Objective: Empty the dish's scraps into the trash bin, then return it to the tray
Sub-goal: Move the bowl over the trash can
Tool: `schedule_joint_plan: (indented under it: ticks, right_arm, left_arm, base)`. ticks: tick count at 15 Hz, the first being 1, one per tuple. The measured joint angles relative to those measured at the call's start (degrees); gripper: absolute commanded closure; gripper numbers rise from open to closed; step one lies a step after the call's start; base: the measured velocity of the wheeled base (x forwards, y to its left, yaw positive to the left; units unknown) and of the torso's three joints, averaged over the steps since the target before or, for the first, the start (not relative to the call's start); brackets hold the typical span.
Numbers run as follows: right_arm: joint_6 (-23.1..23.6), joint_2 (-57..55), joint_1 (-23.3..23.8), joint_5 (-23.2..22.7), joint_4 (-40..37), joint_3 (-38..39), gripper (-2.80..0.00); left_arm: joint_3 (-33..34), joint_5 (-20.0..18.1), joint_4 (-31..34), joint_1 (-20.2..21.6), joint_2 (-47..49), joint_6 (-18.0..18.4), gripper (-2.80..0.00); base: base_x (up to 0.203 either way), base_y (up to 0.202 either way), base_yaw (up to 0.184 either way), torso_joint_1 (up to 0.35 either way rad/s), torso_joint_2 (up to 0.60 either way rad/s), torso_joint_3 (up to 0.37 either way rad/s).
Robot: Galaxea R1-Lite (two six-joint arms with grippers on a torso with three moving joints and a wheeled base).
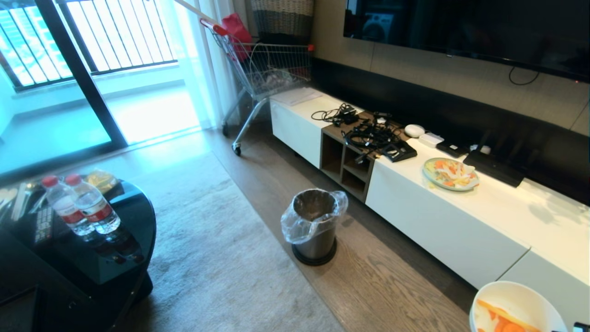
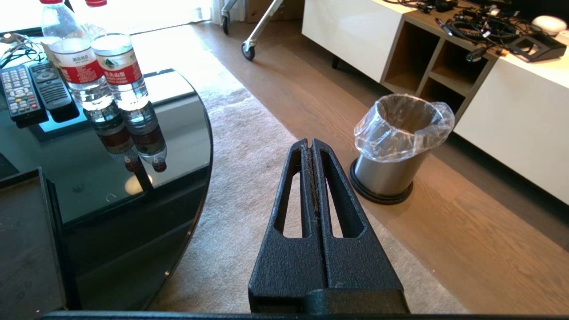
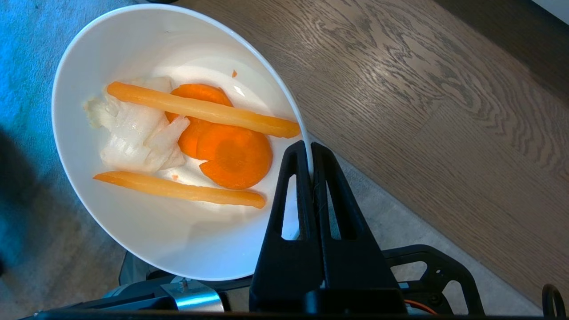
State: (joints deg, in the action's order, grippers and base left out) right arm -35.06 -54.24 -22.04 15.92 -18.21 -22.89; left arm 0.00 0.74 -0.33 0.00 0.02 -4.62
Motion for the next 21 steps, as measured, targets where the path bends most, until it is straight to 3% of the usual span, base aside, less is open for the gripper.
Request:
schedule_joint_plan:
  ticks: [21]
  right_arm:
    - [0.1,0.0,0.0,0.1,0.3,0.3,0.0]
  left_arm:
    - [0.0,0.0,0.0,0.0,0.0,0.0,0.0]
  base:
    - [0.0,0.0,0.0,0.0,0.0,0.0]
